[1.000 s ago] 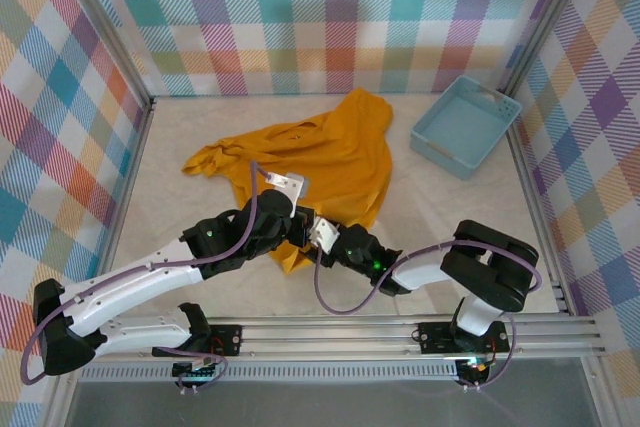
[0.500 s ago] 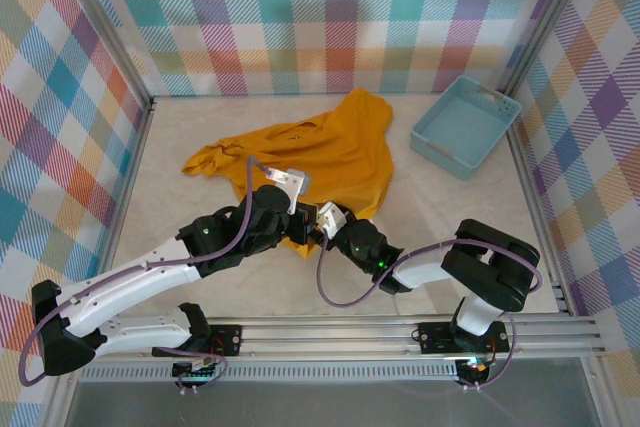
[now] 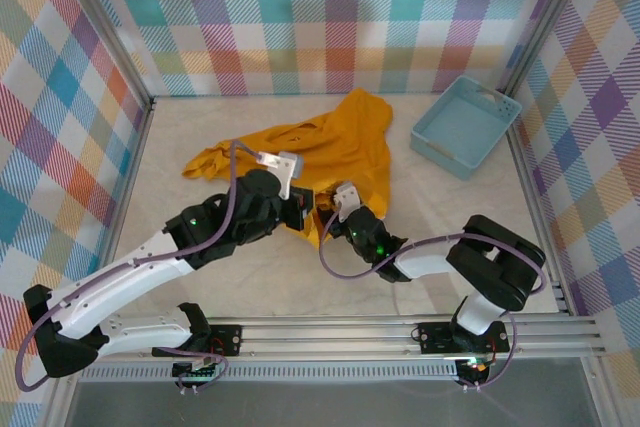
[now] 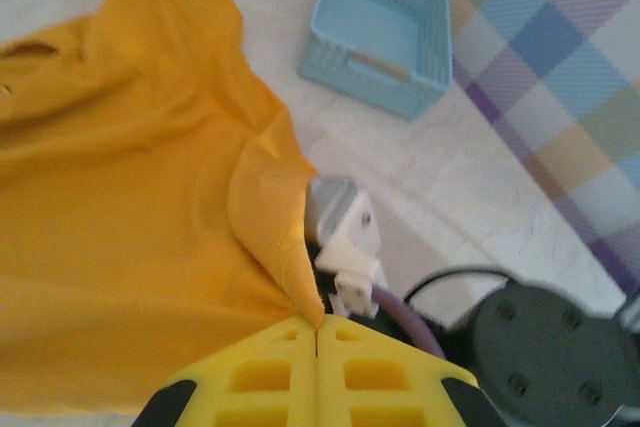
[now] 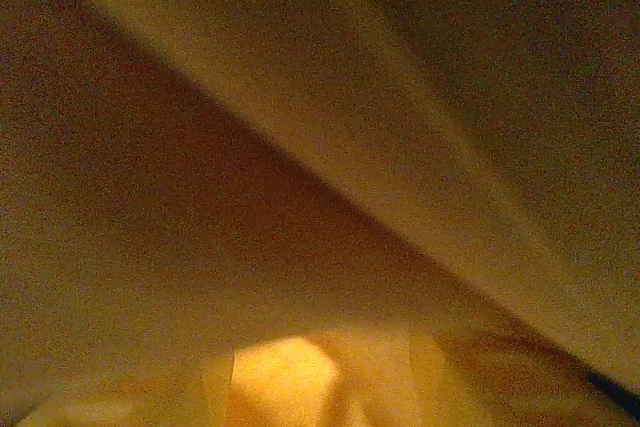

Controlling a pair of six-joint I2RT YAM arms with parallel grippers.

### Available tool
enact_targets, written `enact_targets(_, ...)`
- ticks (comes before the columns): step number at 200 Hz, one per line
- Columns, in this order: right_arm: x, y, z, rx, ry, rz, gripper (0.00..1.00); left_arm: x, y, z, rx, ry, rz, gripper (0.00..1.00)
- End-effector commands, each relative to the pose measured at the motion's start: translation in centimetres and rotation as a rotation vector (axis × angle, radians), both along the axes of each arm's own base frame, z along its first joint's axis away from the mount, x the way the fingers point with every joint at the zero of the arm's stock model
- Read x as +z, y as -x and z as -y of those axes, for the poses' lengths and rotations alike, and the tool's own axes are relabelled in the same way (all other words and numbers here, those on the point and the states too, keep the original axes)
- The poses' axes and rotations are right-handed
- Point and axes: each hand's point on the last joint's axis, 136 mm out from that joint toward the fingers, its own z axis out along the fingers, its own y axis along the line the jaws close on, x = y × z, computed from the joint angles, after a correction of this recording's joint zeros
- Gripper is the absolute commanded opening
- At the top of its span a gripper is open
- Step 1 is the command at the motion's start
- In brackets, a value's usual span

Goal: Fold the inside-out t-shirt

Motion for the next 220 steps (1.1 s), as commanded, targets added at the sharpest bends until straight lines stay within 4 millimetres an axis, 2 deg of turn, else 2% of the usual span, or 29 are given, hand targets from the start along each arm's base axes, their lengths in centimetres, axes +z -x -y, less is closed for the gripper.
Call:
enact_targets(1,-2.3,1.3,1.7,-0.083,-0.061,-0.212,0.50,3.8,-1.5,-0.8,0.031,0.048,0.054,0.00)
enact_targets(29,-3.8,3.7,2.9,-0.101,-0.084,-0.350,0.50,5.4,-3.9,-1.0,0.069,0.044,0.055,0.00)
enact_targets(50,-2.6,6.6,1.6,-0.015,-0.019,-0.265,0.51,5.4,-5.3,-0.3,0.061,0.018,0.040,0.00)
enact_targets(58,-1.8,7.1,1.4,-0.001,-0.004,-0.232,0.52,5.0,-5.6,0.2,0.049,0.007,0.025,0.00)
enact_targets(79,-0.1,6.4,2.5,-0.035,-0.068,-0.217,0.53,3.8,-5.8,1.7,-0.008,-0.005,-0.014,0.00)
enact_targets(102,1.5,5.0,2.4,-0.022,-0.165,-0.235,0.55,2.4,-5.7,2.7,-0.040,-0.009,-0.057,0.00)
enact_targets(130,3.9,3.8,0.8,0.014,-0.186,-0.191,0.56,1.4,-5.7,3.1,-0.049,-0.010,-0.087,0.00)
enact_targets(151,4.7,3.2,-0.3,0.019,-0.184,-0.186,0.57,1.4,-5.6,3.3,-0.055,-0.007,-0.092,0.00)
enact_targets(162,5.2,3.3,-0.8,0.045,-0.203,-0.179,0.58,1.4,-5.7,3.1,-0.050,-0.012,-0.090,0.00)
enact_targets(194,7.3,5.3,-2.1,0.152,-0.281,-0.197,0.58,1.2,-5.9,2.6,-0.030,-0.048,-0.087,0.00)
enact_targets(220,7.3,6.5,-4.0,0.200,-0.281,-0.230,0.55,1.4,-5.8,2.6,-0.032,-0.039,-0.082,0.00)
